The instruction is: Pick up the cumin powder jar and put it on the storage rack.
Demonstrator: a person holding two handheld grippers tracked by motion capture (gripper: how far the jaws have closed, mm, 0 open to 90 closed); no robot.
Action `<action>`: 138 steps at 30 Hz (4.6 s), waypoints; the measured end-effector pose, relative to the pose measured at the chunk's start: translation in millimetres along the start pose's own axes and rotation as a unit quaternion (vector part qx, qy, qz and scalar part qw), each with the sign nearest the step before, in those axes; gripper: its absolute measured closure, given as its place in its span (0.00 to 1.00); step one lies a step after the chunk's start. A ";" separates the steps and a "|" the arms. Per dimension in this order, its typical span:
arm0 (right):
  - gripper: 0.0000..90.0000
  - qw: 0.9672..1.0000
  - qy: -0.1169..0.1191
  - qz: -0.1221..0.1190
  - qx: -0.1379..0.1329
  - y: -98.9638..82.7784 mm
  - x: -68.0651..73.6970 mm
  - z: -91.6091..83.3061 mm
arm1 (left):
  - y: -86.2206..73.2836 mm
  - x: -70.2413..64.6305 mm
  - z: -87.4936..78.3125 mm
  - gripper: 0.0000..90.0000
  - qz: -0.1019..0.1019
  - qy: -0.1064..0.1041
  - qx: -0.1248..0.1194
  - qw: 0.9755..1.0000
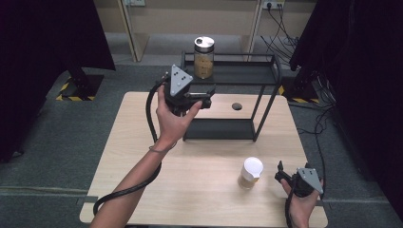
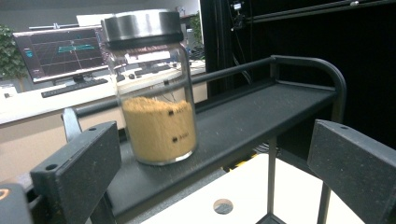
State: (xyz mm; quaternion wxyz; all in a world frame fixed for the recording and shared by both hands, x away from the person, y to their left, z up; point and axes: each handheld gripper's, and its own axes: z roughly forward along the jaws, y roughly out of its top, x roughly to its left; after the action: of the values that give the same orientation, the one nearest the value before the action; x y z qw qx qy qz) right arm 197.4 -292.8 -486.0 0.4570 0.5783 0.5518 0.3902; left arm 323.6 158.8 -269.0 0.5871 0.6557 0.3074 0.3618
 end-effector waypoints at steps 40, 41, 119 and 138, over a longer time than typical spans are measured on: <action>0.07 1.000 -0.001 -0.003 0.000 0.1 0.8 -0.1 | -65.5 -7.0 -31.5 0.02 0.001 0.001 0.005 1.000; 0.07 1.000 -0.001 -0.004 0.000 -0.2 0.8 -0.1 | -67.4 -7.1 -32.2 0.02 0.000 0.001 0.006 1.000; 0.07 1.000 -0.002 -0.010 -0.003 -1.2 3.1 -0.7 | -190.3 -10.8 -77.9 0.02 -0.053 -0.012 0.071 0.996; 0.06 1.000 -0.002 -0.008 -0.003 -1.1 2.4 -0.6 | -208.5 -10.3 -73.9 0.02 -0.070 -0.027 0.109 0.991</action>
State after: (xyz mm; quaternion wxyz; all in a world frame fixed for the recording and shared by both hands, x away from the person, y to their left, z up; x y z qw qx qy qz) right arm 196.7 -290.3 -487.0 0.4628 0.5730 0.5546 0.3872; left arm 260.7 216.1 -473.5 0.5440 0.7022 0.3743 0.2661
